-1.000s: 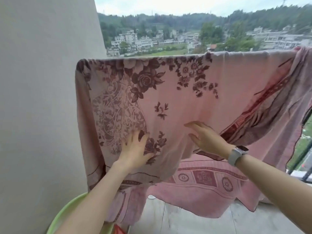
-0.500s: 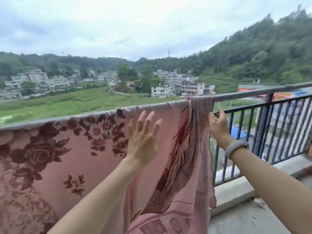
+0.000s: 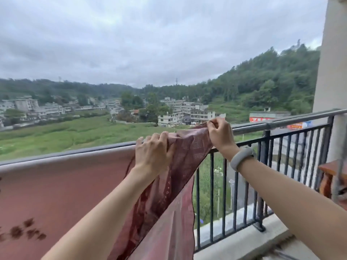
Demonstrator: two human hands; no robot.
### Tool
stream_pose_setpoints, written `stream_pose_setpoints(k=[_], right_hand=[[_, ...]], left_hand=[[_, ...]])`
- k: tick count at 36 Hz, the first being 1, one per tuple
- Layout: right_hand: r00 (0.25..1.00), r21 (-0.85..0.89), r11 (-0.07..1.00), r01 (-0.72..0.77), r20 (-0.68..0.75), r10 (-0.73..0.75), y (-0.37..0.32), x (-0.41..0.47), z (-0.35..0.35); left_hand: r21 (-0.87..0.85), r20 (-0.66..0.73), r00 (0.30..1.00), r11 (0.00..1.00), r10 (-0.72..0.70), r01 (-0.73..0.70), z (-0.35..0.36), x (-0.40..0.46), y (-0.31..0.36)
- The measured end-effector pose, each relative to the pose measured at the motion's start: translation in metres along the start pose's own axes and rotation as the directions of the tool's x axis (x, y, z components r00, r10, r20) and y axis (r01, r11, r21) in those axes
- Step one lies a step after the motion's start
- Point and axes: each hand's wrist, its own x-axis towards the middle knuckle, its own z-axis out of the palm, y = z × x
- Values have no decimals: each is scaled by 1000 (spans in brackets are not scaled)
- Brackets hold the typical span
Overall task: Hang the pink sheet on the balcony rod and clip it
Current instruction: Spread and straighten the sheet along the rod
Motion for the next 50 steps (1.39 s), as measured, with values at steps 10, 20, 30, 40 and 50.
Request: stream_pose_setpoints(k=[10, 20, 30, 40, 50], right_hand=[[965, 16, 992, -122, -232, 122, 131, 102, -126], [949, 3, 998, 68, -310, -64, 198, 167, -164], [909, 74, 997, 23, -417, 10, 289, 230, -204], [876, -10, 966, -259, -423, 231, 423, 260, -283], [961, 7, 978, -208, -187, 206, 484, 239, -291]], left_hand=[[-76, -120, 989, 992, 87, -96, 80, 87, 144], [-211, -201, 979, 974, 43, -86, 125, 182, 272], [-232, -227, 971, 964, 73, -126, 176, 219, 345], [-172, -190, 979, 979, 74, -107, 248, 237, 447], [-69, -325, 924, 969, 204, -238, 297, 190, 467]])
